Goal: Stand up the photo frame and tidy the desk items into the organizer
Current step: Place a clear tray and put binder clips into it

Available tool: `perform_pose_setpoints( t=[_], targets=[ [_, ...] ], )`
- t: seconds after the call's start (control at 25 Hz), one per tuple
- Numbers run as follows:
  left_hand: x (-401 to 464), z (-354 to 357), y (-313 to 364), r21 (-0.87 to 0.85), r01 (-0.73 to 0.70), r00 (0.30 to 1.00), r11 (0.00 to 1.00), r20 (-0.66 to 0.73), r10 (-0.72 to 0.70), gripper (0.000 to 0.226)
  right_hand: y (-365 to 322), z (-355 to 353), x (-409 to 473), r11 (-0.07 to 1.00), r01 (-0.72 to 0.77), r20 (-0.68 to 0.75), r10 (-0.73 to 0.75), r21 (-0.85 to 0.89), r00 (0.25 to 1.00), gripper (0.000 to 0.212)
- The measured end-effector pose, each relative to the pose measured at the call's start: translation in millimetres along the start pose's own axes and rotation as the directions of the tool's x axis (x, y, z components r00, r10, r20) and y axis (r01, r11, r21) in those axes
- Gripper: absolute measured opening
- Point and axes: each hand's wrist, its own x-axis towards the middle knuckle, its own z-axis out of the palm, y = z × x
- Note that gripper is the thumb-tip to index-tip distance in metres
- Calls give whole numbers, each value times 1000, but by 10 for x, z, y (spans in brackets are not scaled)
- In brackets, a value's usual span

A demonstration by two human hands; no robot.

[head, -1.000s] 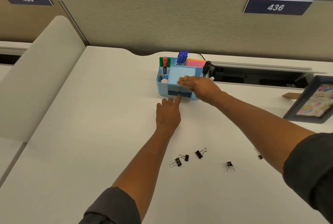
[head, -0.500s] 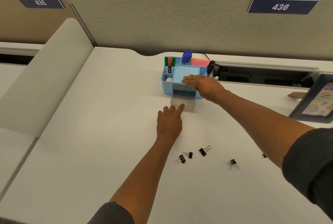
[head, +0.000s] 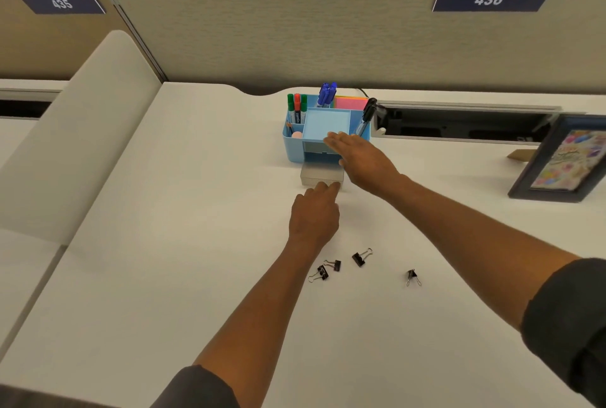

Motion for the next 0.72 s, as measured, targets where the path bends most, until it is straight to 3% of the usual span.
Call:
perform_pose_setpoints(
  t=[0.24, 0.52, 0.72],
  targets=[
    [-401, 131, 256, -65, -66, 987, 996, 143, 74, 36, 73, 196, -855, 943, -201, -26, 215, 266, 976, 39],
    [-776, 229, 445, 141, -22, 996, 990, 90, 9, 37, 119, 466, -1619, 923, -229, 98, 209, 311, 973, 32],
    [-792, 270, 494, 197, -16, 996, 980, 86, -2, 24, 136, 556, -1787, 924, -239, 182, 190, 300, 965, 36]
  ],
)
